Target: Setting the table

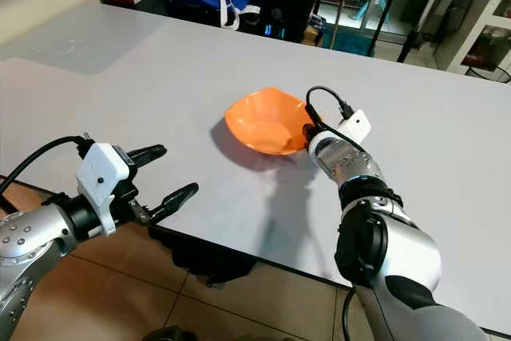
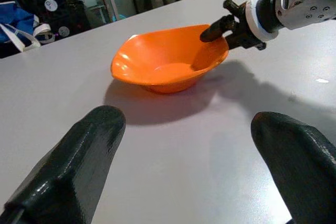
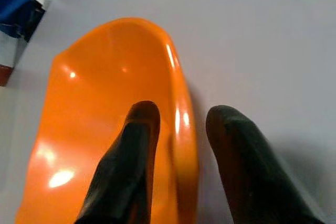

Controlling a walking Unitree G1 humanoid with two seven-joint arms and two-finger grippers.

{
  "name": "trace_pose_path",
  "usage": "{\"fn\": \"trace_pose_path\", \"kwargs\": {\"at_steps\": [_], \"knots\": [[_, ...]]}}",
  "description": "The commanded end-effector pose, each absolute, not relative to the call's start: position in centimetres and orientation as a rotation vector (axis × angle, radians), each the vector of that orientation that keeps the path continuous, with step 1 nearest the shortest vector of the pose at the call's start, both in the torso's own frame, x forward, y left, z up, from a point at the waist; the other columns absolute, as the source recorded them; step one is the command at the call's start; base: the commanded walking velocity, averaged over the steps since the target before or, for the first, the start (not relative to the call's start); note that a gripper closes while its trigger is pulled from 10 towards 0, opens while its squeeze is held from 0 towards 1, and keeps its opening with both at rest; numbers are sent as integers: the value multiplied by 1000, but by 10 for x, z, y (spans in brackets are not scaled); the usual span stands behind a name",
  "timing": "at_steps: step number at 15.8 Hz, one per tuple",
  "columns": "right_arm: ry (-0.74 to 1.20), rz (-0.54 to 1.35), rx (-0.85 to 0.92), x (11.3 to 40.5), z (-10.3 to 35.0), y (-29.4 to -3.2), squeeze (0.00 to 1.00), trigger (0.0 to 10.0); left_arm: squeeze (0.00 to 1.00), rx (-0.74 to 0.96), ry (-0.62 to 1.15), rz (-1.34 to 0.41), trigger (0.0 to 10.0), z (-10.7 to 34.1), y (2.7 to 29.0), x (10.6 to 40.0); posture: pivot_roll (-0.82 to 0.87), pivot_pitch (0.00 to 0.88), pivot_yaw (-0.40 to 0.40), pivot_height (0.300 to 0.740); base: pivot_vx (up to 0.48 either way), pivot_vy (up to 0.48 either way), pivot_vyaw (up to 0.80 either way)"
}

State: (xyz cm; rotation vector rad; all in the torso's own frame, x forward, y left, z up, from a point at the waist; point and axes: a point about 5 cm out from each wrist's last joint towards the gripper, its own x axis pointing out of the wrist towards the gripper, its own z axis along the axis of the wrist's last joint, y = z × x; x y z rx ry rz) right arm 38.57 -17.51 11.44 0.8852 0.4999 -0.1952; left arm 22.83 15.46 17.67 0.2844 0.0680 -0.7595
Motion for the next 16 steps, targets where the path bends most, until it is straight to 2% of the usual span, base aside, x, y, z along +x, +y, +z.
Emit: {"fn": "trace_pose_path", "kwargs": {"at_steps": [1, 2, 5, 7, 9, 10, 11, 13, 15, 16], "knots": [[474, -227, 822, 389, 123, -186, 941, 10000, 0, 302, 67, -753, 10000, 176, 153, 229, 56, 9, -34, 740, 0, 0, 0], [456, -242, 800, 388, 125, -193, 0, 10000, 0, 306, 74, -735, 10000, 175, 153, 228, 55, 10, -34, 740, 0, 0, 0], [280, -232, 802, 392, 154, -219, 0, 10000, 0, 272, 55, -690, 10000, 173, 148, 229, 40, 20, -20, 740, 0, 0, 0], [84, -110, 729, 384, 192, -219, 0, 10000, 0, 283, 20, -570, 10000, 174, 147, 241, 22, 30, -14, 740, 0, 240, 0], [-184, 50, 355, 356, 230, -198, 0, 10000, 0, 330, 3, -432, 10000, 177, 150, 254, 14, 42, -16, 740, 0, 480, 0], [-216, 74, 284, 349, 233, -193, 0, 10000, 0, 325, -8, -413, 10000, 180, 150, 255, 13, 45, -18, 740, 0, 480, 0], [-199, 125, 199, 322, 223, -173, 0, 10000, 0, 348, -65, -315, 10000, 191, 158, 258, 18, 51, -34, 740, 0, 480, 0], [-143, 144, 273, 297, 201, -157, 0, 10000, 0, 349, -115, -255, 10000, 203, 163, 256, 25, 57, -45, 740, 0, 480, 0], [-87, 168, 248, 289, 190, -147, 0, 10000, 0, 336, -123, -228, 10000, 205, 163, 256, 28, 59, -44, 740, 0, 480, 0], [-23, 216, 198, 283, 177, -131, 0, 10000, 0, 303, -113, -229, 10000, 203, 156, 255, 31, 55, -34, 740, 0, 480, -800]]}}
